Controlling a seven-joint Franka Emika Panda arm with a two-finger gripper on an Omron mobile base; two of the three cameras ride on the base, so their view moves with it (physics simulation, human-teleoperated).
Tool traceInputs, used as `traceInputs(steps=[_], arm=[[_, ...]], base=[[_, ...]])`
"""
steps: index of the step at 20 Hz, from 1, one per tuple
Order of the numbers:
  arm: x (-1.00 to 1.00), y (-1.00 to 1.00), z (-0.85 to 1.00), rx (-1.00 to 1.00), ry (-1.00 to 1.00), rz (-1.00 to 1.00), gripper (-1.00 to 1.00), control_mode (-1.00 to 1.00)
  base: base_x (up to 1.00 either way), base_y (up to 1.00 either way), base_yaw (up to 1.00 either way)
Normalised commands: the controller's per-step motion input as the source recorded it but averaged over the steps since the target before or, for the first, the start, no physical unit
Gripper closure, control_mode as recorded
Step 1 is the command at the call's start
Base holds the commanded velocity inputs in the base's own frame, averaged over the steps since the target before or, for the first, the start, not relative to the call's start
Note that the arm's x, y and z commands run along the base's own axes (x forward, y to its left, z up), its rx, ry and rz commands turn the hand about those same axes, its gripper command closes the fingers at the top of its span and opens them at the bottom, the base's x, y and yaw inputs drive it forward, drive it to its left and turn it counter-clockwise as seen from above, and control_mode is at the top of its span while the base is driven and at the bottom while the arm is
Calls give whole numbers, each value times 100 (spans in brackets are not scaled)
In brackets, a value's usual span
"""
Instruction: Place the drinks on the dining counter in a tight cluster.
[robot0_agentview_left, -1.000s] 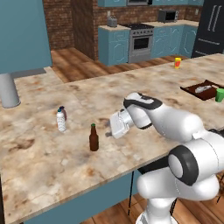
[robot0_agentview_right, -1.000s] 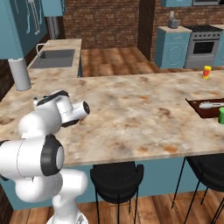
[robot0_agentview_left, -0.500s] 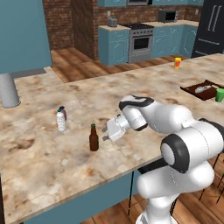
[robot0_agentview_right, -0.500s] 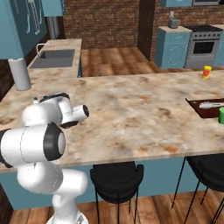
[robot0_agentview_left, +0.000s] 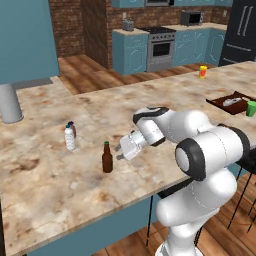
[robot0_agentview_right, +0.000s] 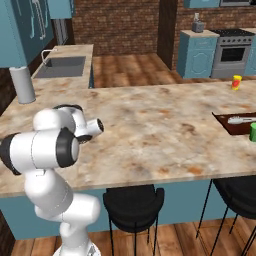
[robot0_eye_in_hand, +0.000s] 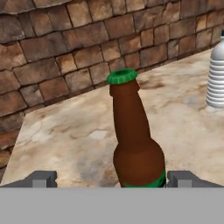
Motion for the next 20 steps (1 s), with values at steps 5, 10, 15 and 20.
traceInputs(steps=[5,10,15,20], arm=[[14,0,-4,0,0,0,-100,-100],[21,0,-19,0,0,0,-100,-100],[-5,12,-14,0,1,2,-100,-100],[-1,22,-7,0,1,3,-100,-100]], base=[[0,0,0],[0,0,0],[0,0,0],[0,0,0]])
